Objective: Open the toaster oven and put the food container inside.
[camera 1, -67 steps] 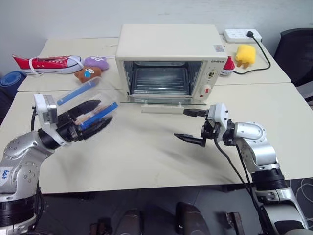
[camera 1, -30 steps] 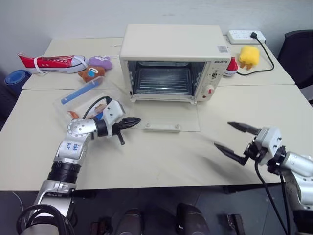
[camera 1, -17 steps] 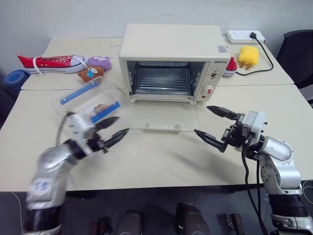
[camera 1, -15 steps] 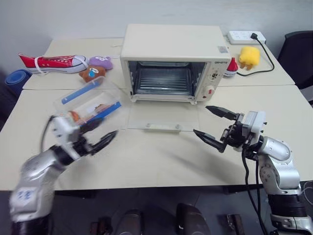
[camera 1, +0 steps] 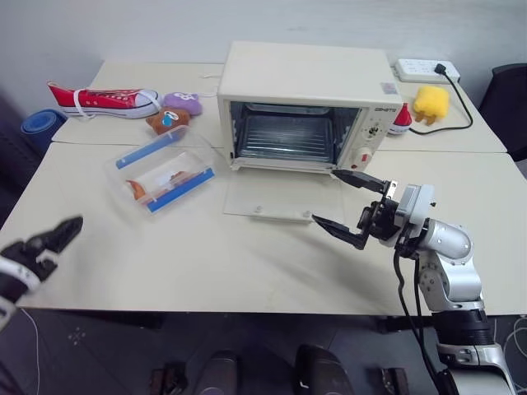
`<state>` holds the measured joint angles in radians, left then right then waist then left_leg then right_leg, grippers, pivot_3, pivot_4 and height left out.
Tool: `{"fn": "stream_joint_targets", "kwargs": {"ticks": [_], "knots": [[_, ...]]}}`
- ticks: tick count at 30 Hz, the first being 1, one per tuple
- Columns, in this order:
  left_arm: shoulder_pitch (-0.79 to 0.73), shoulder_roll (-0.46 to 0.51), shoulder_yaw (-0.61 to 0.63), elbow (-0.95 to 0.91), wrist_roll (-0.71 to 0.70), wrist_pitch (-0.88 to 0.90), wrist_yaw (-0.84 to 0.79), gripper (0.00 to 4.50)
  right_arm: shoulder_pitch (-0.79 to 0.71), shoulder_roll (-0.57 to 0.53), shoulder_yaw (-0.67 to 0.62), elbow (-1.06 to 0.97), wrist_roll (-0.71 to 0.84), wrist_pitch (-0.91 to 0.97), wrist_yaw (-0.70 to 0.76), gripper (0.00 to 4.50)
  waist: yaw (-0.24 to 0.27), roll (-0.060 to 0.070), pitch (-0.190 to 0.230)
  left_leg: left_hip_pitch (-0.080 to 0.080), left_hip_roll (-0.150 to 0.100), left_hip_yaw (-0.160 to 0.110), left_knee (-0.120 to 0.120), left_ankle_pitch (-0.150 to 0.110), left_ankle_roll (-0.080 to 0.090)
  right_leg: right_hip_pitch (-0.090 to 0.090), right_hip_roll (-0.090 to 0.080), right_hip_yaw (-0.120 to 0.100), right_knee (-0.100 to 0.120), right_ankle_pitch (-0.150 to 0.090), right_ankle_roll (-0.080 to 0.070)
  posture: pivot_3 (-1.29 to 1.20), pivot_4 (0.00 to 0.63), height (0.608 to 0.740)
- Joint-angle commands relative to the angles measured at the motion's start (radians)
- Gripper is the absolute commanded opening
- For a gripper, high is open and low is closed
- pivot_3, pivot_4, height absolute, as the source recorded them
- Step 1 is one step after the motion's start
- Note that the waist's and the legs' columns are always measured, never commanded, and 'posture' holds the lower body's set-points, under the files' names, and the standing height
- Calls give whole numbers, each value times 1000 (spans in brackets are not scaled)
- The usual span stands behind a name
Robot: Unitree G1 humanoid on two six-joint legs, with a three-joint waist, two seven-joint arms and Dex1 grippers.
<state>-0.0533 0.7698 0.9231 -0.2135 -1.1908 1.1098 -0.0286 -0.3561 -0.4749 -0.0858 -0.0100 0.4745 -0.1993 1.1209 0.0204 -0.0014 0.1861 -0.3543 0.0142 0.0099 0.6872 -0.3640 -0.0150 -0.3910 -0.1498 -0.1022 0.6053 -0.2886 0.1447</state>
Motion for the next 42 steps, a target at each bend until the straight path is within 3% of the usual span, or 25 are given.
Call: {"fn": "stream_joint_targets", "kwargs": {"ticks": [1,6,12,15,23,28,33,38,40,42], "knots": [[-135,84,-56,106,-34,100,117,4460,13,-19,-8,-7,18,-10,28,4500,-7,0,0,1,0,0,-2,0,0,0,0,0,0,0,0,0,150,740],[-329,156,-230,290,99,167,177,4460,16,-17,-8,-5,18,5,24,4500,-35,1,0,2,0,5,-5,0,-1,-2,1,-1,0,0,-1,0,150,740],[-506,142,-383,495,268,106,88,4460,40,-18,-2,-35,13,26,4,4500,-46,1,0,1,0,11,-5,1,-2,-2,1,-2,-1,0,-1,0,150,740],[-530,137,-419,548,335,80,46,3841,55,-19,-6,-54,12,38,-13,4500,-48,1,0,1,0,11,-5,1,-2,-3,1,-2,-1,0,-1,0,150,740],[-525,148,-406,551,434,56,-25,1406,92,-26,-13,-91,8,51,-43,4500,-48,1,0,1,0,12,-5,1,-2,-3,1,-1,0,0,-1,0,150,740],[-491,220,-400,481,463,37,-147,12,104,-33,-16,-103,1,49,-59,4500,-49,1,0,1,1,13,-5,0,-2,-4,1,-1,0,0,-1,0,150,740],[-524,272,-378,423,411,154,-232,12,112,-51,-26,-105,3,53,-64,4500,-42,0,0,0,0,13,-5,0,-2,-4,1,-1,0,0,-1,0,150,740],[-589,250,-457,248,353,345,-264,12,133,-80,-54,-106,5,57,-83,4500,-19,0,0,0,0,12,-3,0,-1,-4,0,-1,0,0,-1,0,150,740],[-620,222,-485,194,343,385,-267,12,148,-89,-63,-114,5,58,-92,4500,-19,0,0,0,0,12,-3,0,-1,-3,0,-1,1,0,-1,0,150,740],[-699,130,-490,152,357,444,-202,12,171,-94,-77,-129,5,60,-103,4500,-16,0,0,0,0,13,-3,0,-1,-4,0,-1,1,0,-1,0,150,740]]}}
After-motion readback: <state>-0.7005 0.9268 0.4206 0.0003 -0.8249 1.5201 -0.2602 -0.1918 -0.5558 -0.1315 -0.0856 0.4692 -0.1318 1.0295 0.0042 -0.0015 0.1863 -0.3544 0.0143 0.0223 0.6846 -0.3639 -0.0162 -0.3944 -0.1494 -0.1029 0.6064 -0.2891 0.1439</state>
